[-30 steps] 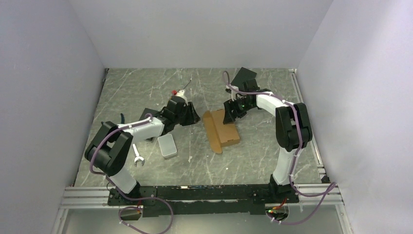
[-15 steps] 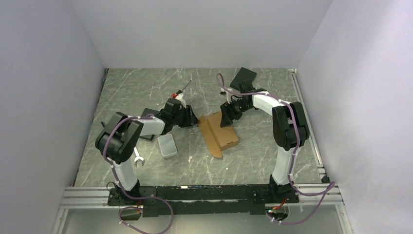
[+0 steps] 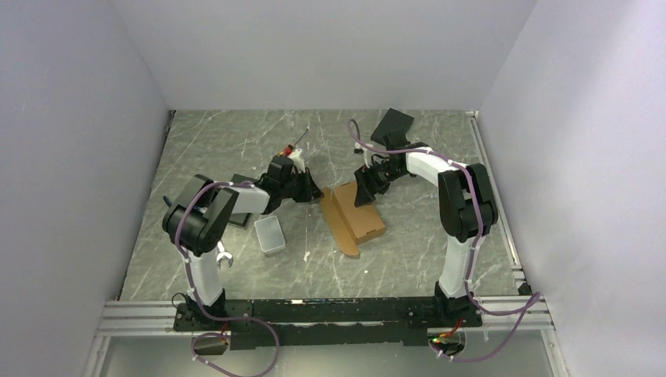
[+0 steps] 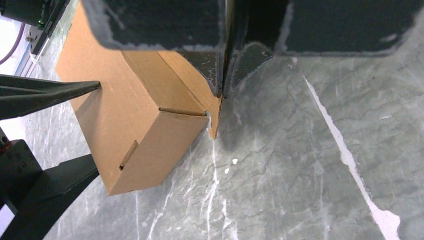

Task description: Fold the paper box

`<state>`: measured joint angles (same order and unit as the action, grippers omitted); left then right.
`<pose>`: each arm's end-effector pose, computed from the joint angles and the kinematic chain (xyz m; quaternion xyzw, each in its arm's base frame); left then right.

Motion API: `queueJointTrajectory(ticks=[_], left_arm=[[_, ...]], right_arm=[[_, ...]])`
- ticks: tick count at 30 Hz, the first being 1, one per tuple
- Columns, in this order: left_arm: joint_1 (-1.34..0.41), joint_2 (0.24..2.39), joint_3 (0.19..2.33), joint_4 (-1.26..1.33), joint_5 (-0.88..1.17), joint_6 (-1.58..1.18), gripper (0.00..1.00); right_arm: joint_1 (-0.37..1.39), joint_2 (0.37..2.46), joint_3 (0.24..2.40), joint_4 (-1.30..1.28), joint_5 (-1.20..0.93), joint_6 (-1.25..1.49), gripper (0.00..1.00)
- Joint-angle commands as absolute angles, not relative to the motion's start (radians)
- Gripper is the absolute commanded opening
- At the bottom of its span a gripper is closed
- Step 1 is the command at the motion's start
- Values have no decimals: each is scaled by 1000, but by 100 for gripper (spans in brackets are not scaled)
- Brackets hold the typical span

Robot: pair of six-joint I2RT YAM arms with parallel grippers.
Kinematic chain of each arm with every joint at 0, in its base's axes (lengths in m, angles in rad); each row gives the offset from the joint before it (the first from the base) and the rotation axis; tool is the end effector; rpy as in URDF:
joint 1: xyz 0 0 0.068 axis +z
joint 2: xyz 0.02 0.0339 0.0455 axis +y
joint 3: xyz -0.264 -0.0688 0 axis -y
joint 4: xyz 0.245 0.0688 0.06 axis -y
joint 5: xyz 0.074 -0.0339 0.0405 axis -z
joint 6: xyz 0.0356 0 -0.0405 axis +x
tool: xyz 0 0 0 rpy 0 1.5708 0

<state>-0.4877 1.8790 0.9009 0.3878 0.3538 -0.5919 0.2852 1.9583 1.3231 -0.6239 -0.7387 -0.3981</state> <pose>0.3263 -0.1871 0.1356 0.0375 0.8716 -0.3714 0.3178 0.3611 0.1309 0.1654 -0.3615 0.8492 0.3479 0.1646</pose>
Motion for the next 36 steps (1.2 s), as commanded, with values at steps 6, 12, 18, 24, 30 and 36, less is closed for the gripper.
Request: queueJointTrajectory(ticks=[6, 12, 18, 24, 30, 36], left_arm=[[-530, 1805, 861, 426, 443, -562, 1], [-583, 1768, 867, 347, 383, -522, 0], [-650, 1694, 869, 151, 235, -500, 0], [-709, 1634, 828, 57, 134, -519, 0], [-763, 1568, 776, 2, 68, -560, 0], [-799, 1504, 699, 4, 36, -610, 2]], right_arm=[[302, 1994, 1328, -681, -720, -444, 71], [304, 1993, 1332, -688, -727, -449, 71], [311, 1996, 1346, -728, -743, -491, 71], [334, 1998, 1364, -781, -764, -548, 72], [362, 2003, 1370, -813, -777, -590, 72], [373, 2005, 1369, -821, -781, -601, 72]])
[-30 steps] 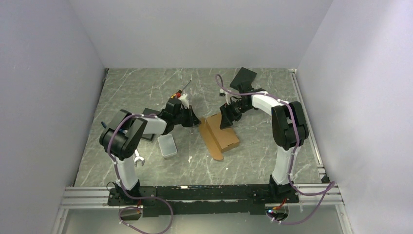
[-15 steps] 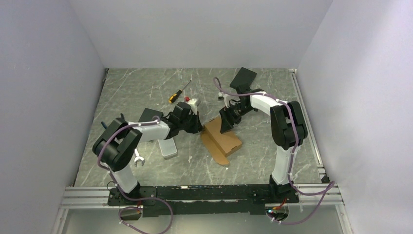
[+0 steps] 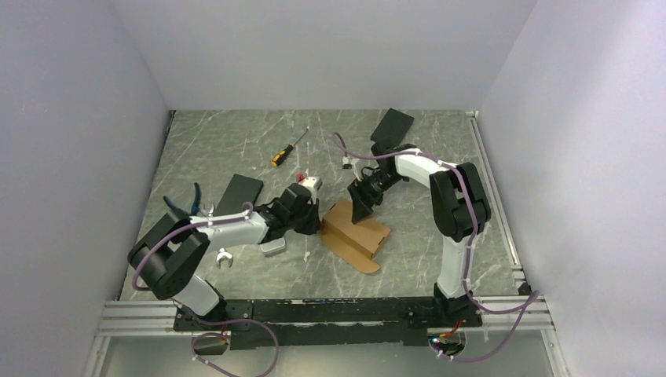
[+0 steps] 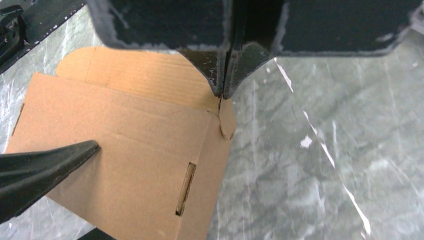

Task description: Fold the paper box

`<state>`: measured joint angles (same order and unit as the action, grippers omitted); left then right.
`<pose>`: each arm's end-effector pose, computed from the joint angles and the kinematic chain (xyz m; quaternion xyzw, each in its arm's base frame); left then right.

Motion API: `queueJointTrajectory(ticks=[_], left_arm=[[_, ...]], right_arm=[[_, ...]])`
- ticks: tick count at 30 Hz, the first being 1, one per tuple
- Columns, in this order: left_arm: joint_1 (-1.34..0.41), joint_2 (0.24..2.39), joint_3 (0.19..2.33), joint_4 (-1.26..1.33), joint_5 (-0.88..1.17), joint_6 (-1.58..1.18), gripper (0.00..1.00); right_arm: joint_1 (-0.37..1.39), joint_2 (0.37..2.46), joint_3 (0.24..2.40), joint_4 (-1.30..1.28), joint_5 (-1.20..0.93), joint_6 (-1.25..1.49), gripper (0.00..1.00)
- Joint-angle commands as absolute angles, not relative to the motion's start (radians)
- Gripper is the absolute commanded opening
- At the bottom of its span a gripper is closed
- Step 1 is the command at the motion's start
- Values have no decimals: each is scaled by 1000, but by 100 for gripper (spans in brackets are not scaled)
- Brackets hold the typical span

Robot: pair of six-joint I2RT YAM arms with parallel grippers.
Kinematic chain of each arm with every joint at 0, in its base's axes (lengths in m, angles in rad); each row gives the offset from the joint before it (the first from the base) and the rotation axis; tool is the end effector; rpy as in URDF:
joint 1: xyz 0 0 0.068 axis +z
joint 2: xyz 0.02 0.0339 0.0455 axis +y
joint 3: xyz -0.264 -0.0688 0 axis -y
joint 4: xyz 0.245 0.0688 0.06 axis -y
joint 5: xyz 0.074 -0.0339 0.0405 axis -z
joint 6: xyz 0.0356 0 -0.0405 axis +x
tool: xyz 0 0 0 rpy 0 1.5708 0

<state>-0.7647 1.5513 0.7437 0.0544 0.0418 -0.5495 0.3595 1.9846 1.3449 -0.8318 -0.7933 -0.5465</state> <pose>0.2209 -0.2140 0.1669 0.1068 0.9112 -0.2579 0.3029 0.3359 0.1533 0.1586 -0.4204 0.8199 0.3799 0.0816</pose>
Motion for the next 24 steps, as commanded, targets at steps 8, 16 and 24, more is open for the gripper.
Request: queueJointTrajectory(ticks=[8, 16, 24], left_arm=[[-806, 1409, 607, 32, 3, -662, 6], [-814, 1417, 581, 81, 30, -628, 3], [-836, 1422, 617, 69, 39, -551, 3]], right_arm=[[381, 2020, 1369, -819, -769, -600, 72], [386, 2025, 1371, -818, -767, -596, 72], [387, 2028, 1370, -807, -763, -581, 72]])
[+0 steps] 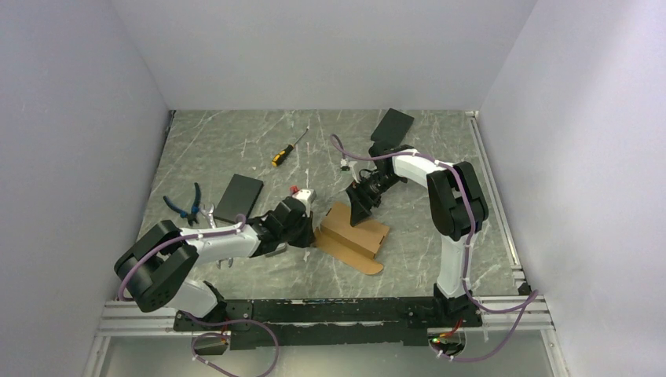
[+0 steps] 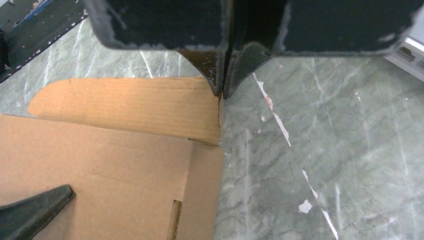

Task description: Fold the paper box

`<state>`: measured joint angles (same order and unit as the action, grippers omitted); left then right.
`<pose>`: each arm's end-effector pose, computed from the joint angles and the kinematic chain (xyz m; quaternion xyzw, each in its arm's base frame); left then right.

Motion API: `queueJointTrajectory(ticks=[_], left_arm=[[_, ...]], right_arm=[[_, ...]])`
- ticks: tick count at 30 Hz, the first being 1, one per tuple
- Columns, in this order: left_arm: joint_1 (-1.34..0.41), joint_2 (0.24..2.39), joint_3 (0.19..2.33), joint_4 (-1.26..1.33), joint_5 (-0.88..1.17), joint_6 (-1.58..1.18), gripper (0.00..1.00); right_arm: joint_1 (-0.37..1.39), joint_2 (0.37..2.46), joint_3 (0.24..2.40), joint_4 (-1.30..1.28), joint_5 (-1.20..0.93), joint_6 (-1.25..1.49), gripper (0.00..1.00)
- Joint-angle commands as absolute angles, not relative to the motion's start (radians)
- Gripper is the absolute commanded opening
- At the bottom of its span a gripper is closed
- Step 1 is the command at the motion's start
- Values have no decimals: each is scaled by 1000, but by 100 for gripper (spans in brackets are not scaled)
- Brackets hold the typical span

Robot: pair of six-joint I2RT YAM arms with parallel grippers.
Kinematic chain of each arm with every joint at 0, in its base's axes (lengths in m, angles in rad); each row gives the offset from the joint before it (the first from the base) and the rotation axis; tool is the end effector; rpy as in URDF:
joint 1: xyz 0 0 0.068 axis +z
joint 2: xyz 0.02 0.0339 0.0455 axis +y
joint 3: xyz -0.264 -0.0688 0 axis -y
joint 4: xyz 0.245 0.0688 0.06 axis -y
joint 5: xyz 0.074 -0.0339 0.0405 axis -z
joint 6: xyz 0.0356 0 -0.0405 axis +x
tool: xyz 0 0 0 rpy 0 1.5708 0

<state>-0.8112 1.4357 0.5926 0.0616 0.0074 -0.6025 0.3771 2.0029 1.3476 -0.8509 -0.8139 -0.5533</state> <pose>0.1857 -0.1960 0.1549 0.0976 0.9180 -0.2523 0.2901 0.3324 0.1595 0.1533 -0.4232 0.8146 0.3915 0.0643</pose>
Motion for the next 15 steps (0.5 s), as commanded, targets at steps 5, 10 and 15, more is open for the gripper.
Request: queueJointTrajectory(ticks=[5, 10, 15], left_arm=[[-861, 1451, 656, 34, 27, -506, 2], [-873, 1463, 682, 5, 8, -483, 2], [-877, 1465, 722, -60, 3, -451, 2]], right_arm=[[386, 2028, 1370, -806, -762, -575, 72], [388, 2028, 1370, -805, -762, -575, 72], [387, 2028, 1370, -805, -762, -574, 72]])
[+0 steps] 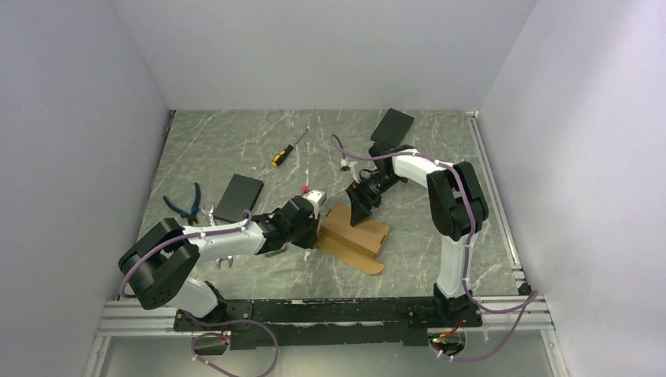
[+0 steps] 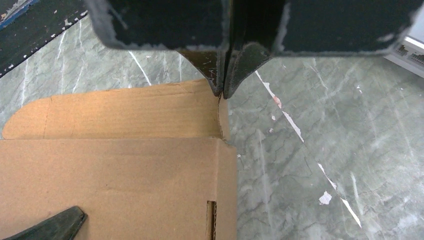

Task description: Fold the paper box

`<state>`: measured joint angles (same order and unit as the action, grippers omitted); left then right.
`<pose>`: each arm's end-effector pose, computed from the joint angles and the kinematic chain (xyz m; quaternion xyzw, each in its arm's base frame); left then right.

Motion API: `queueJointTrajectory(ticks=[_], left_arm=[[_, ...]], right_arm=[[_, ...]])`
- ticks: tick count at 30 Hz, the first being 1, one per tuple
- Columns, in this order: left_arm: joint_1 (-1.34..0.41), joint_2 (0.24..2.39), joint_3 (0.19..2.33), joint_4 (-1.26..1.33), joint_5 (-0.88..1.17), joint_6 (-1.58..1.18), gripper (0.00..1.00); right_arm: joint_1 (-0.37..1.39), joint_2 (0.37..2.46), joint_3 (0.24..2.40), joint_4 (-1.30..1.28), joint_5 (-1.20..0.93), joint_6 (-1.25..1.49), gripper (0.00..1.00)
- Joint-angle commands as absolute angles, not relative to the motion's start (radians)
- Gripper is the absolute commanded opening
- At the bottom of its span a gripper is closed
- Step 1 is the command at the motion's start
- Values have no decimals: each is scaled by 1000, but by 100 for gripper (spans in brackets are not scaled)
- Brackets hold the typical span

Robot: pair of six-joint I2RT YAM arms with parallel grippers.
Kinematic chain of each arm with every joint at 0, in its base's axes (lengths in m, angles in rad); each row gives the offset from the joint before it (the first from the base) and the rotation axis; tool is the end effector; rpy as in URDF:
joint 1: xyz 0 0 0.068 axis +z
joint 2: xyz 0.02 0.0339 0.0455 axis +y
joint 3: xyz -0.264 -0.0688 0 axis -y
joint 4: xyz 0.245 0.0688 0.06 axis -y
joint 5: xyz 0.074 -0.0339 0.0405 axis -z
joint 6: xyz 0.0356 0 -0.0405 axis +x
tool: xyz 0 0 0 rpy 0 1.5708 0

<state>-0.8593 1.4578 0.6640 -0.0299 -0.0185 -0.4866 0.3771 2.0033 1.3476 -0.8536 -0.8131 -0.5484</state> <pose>0.1828 -0.2111 0.1628 0.1692 0.9155 -0.2207 0.2907 0.3321 0.1594 0.1531 -0.4207 0.8161 0.3914 0.0619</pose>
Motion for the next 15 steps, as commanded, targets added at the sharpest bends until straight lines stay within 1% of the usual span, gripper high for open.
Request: queueJointTrajectory(ticks=[1, 6, 11, 15], left_arm=[[-877, 1466, 730, -73, 3, -446, 2], [-878, 1478, 771, -123, 2, -425, 2], [-878, 1498, 822, -202, -73, -433, 1], [-878, 1499, 847, -225, -79, -433, 1]], right_arm=[[388, 2028, 1370, -805, -762, -574, 72], [390, 2028, 1370, -806, -762, -575, 72], [390, 2027, 1370, -807, -764, -575, 72], [391, 2028, 1370, -808, -764, -577, 72]])
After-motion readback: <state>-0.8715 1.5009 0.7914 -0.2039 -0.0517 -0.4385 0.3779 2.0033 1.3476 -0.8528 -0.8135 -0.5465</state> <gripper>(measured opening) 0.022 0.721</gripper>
